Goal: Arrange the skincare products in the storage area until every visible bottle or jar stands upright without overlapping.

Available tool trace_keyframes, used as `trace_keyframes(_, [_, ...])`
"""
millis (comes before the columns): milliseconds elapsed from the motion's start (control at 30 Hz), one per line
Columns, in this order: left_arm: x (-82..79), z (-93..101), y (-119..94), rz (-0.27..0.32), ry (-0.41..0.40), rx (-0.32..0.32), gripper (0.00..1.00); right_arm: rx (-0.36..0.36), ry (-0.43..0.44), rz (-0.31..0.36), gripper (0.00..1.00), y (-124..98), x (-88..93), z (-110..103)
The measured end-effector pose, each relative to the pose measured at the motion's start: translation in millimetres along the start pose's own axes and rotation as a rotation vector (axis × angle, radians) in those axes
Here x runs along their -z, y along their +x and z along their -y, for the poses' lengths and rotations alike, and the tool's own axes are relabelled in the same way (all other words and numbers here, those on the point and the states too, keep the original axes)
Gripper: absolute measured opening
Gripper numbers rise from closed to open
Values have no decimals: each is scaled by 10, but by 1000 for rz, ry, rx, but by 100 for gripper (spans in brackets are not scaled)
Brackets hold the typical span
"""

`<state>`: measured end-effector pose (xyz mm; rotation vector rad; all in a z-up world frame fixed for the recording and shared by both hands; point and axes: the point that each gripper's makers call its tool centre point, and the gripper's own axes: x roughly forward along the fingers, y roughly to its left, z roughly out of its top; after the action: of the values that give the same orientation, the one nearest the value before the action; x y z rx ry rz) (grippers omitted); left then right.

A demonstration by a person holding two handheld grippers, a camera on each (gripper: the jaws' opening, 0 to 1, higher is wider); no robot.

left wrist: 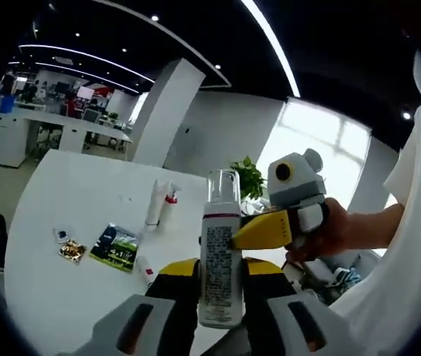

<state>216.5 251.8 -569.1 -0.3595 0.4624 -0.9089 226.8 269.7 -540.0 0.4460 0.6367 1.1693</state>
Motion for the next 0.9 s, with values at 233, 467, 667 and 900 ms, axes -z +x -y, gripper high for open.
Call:
trace_keyframes(233, [83,-26,-2,-36,64,-27,23,20,-64,-20,20,-8,0,22])
trace_keyframes(467, [252,-150,-65,-87,92,-90,30,47,-103,-9,20,-86,-94,116])
trace_keyframes(667, [381,-377,-221,-129,139,-196,32,99,-178,-12,20,-186,-216,267])
trace_keyframes(900, [588,-746,-490,-229,256,-351,33,164,-256,6,20,-299,-448,470])
